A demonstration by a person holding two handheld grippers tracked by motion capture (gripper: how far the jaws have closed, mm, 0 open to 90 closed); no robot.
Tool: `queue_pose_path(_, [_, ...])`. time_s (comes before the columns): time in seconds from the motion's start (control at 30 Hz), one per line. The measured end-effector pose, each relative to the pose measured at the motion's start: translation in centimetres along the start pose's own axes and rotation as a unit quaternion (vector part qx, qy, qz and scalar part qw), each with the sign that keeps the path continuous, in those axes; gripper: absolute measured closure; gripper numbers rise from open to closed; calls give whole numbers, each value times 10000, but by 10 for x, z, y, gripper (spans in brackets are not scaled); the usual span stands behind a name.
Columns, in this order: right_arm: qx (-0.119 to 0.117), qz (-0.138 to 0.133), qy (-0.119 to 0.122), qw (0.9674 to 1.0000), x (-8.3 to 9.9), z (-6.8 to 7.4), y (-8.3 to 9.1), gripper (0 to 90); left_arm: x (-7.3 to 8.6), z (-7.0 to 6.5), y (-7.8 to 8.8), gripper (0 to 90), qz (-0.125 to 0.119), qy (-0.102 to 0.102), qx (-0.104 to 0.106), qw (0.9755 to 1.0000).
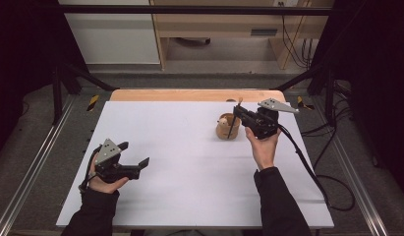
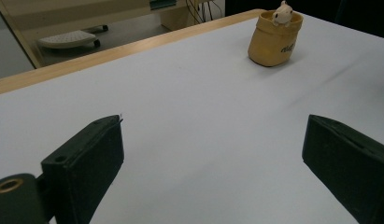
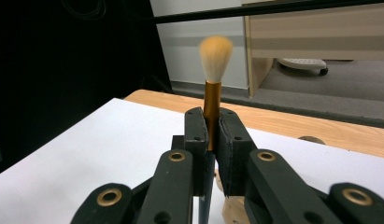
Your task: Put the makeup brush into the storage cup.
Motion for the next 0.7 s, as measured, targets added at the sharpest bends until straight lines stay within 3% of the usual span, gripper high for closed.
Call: queue_pose_path(0.7, [530,-111,295,9981,-14,-22,-24,835,2,-2,-3,47,103,-44,26,9999])
Point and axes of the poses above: each handheld gripper's, and its own axes: y roughly backward along the jaws, x roughly out of its underside, z roughly to its left, the point moved 4 cm from there along -y, roughly forward along the jaws, and after that the axes turned 13 degrees about -z, right-handed, at the moved point
